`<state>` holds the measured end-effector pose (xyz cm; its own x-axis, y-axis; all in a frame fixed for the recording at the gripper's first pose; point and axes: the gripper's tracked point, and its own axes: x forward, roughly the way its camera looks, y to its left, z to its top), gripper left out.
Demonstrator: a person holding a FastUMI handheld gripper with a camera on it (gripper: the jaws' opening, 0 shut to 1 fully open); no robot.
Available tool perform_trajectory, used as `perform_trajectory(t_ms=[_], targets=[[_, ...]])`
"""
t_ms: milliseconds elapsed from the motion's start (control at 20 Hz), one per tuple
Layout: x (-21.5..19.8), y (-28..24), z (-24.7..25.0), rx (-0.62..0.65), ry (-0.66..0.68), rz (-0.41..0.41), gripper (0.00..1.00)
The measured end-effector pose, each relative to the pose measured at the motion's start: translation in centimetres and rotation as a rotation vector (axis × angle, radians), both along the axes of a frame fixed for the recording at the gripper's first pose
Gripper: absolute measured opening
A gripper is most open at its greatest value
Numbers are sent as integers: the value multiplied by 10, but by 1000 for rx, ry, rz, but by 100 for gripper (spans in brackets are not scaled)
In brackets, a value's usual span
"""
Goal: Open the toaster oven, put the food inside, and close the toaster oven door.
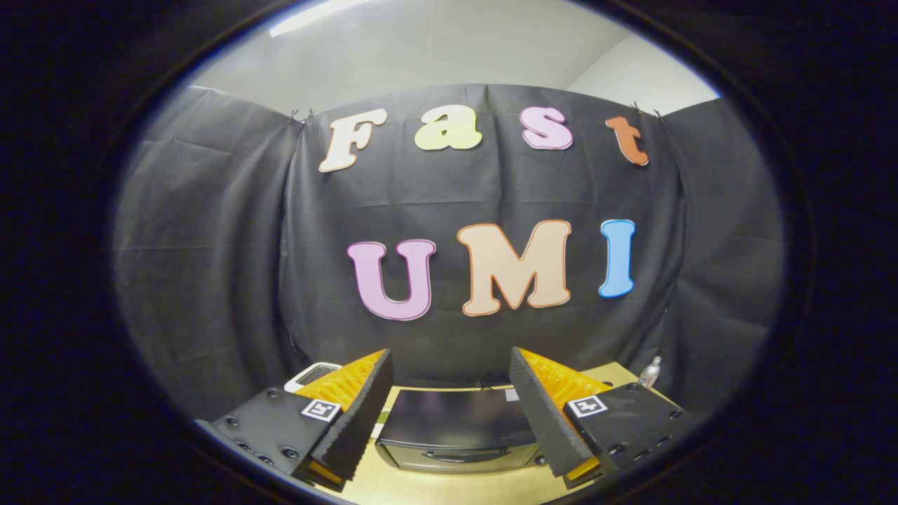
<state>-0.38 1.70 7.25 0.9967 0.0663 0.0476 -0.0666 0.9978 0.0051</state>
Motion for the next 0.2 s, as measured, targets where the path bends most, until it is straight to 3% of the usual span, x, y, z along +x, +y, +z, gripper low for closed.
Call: perform_trajectory(t_ms=[200], targets=[[0,6,8,17,-11,20,100]])
